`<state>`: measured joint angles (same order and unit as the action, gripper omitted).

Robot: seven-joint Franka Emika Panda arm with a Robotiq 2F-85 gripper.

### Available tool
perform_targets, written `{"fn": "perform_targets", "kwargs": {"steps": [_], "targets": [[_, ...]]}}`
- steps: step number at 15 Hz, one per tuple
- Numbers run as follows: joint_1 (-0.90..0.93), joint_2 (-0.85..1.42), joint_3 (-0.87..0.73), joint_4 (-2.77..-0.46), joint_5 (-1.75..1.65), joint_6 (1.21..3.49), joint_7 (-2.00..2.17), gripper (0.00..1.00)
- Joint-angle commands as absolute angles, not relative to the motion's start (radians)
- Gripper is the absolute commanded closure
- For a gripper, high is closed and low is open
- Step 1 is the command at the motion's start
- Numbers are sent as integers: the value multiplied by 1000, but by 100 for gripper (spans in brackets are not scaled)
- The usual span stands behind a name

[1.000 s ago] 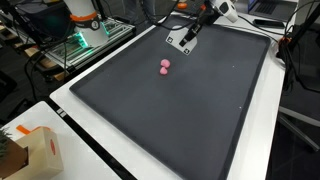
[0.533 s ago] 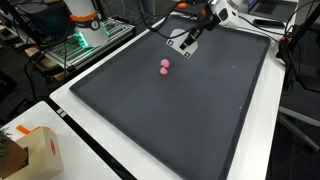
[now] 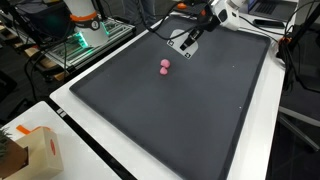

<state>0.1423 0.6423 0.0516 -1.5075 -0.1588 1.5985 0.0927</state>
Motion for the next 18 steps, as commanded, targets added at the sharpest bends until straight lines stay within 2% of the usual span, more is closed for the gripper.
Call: {"fn": "perform_targets", "kwargs": {"steps": [1, 9, 18], "targets": [[93, 668, 41, -1455, -68, 1578, 102, 99], [-22, 697, 0, -1413, 113, 1584, 140, 99], [-148, 675, -42, -1487, 318, 1641, 149, 99]]}}
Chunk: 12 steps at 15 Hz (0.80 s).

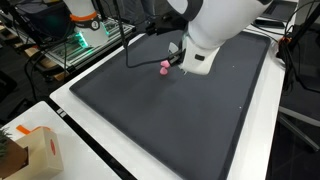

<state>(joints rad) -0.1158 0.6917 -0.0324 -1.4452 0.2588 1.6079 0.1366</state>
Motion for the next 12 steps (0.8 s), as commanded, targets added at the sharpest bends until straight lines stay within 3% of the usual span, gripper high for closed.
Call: {"fn": "perform_targets", "kwargs": {"steps": [1, 12], "targets": [[-157, 672, -48, -1496, 330, 1652, 151, 99], [-218, 611, -85, -1656, 416, 1737, 144, 99]]}}
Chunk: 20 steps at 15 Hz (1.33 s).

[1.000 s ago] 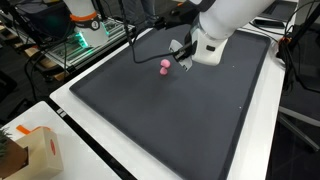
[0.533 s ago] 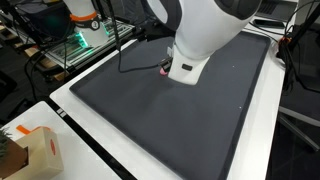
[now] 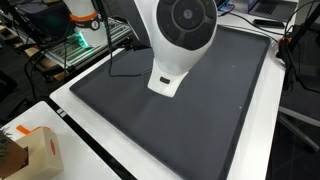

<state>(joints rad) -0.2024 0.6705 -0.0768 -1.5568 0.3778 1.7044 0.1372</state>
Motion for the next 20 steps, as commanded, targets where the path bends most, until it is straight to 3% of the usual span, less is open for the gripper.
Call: {"fn": "perform_targets", "kwargs": {"steps": [1, 20], "targets": [[-222, 603, -89, -1672, 419, 1732, 141, 99], [-236, 425, -115, -1962, 503, 1883, 64, 99]]}}
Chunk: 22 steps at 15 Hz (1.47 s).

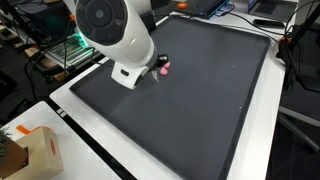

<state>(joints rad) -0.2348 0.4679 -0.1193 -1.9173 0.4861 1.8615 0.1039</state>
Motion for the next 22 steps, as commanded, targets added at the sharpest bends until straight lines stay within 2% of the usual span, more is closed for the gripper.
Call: {"fn": "perform_targets", "kwargs": {"steps": [1, 8, 22], "targets": [[-233, 421, -112, -1957, 499, 1879, 57, 99], [-163, 421, -93, -1908, 396, 1858, 58, 99], [59, 461, 4, -1836, -14, 1753, 43, 99]]}}
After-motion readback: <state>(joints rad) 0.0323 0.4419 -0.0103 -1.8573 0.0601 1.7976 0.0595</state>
